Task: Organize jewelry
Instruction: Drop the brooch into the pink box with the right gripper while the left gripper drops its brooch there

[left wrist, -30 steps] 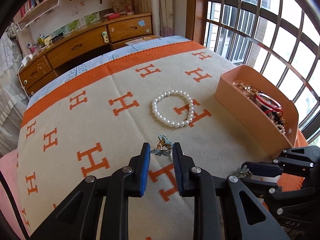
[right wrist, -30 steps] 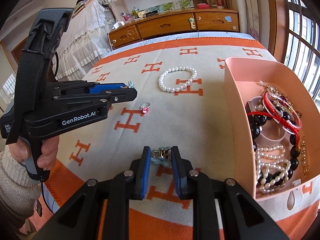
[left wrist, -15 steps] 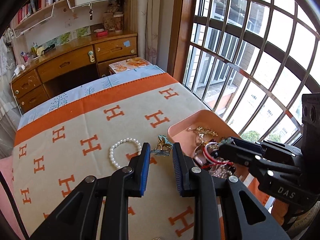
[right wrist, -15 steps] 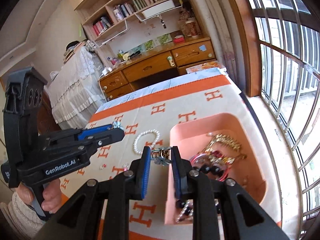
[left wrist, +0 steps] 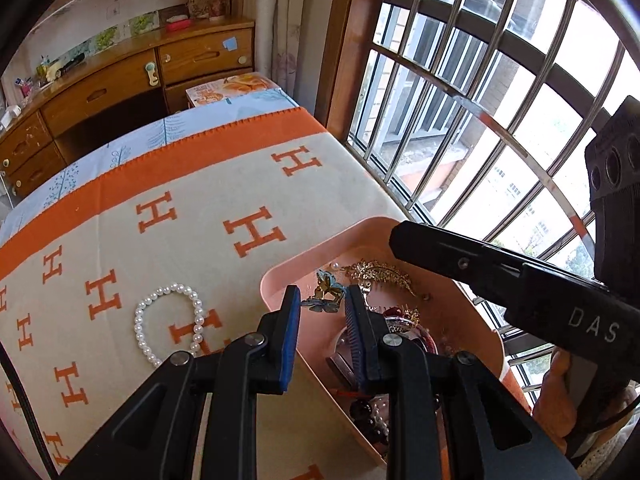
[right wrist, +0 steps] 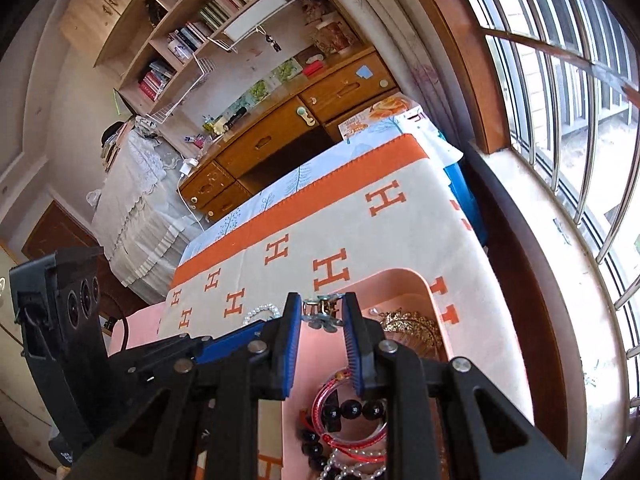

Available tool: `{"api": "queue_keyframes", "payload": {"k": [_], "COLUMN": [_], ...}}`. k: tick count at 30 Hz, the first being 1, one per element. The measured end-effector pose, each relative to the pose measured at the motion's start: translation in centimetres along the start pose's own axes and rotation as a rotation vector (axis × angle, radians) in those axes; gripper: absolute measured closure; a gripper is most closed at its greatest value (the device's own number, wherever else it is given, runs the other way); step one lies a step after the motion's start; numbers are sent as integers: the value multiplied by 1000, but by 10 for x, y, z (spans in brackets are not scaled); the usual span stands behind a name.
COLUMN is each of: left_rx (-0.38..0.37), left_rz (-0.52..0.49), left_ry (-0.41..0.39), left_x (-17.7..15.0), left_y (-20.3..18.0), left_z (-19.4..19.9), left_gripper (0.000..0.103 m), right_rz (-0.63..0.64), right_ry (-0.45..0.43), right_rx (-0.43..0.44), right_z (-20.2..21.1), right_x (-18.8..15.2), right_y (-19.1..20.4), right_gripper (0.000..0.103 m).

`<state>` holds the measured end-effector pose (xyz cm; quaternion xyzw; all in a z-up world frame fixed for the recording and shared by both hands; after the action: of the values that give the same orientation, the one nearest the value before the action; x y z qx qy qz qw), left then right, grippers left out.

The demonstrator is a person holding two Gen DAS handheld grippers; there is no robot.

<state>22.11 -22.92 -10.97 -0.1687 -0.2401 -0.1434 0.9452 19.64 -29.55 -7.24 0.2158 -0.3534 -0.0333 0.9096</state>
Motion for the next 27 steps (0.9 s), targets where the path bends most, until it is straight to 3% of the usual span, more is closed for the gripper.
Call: {"api": "queue_keyframes", "payload": {"k": [5,12,27], "left_rx": [2,8,37], "left_rz": [22,47,95], "left_ry": [23,-5,-69], "left_x": [-3,-1,-6], "left_y": [8,18,51], "left_z": [-8,3,51], "left_gripper": [82,55,53], "right_rz": [-34,-65,-2], "right_ry": [74,105,71], "right_rx": [29,60,51], "right_z": [-22,-31,-7], "right_x": [-10,-18,-22], "right_y": [-3,-2,31], "right_gripper": [80,77,77]}}
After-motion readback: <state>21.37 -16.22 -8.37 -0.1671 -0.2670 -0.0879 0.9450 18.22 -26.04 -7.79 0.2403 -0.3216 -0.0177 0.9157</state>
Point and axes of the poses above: each gripper's, at about its wrist camera, not at the fingertips, and z roughly against the way its jaws point, y to its left, x to its top, the point moved 10 cm from there along -z, roughly the way its jaws point, and after that the axes turned 11 degrees about z, right-handed, at the moved point
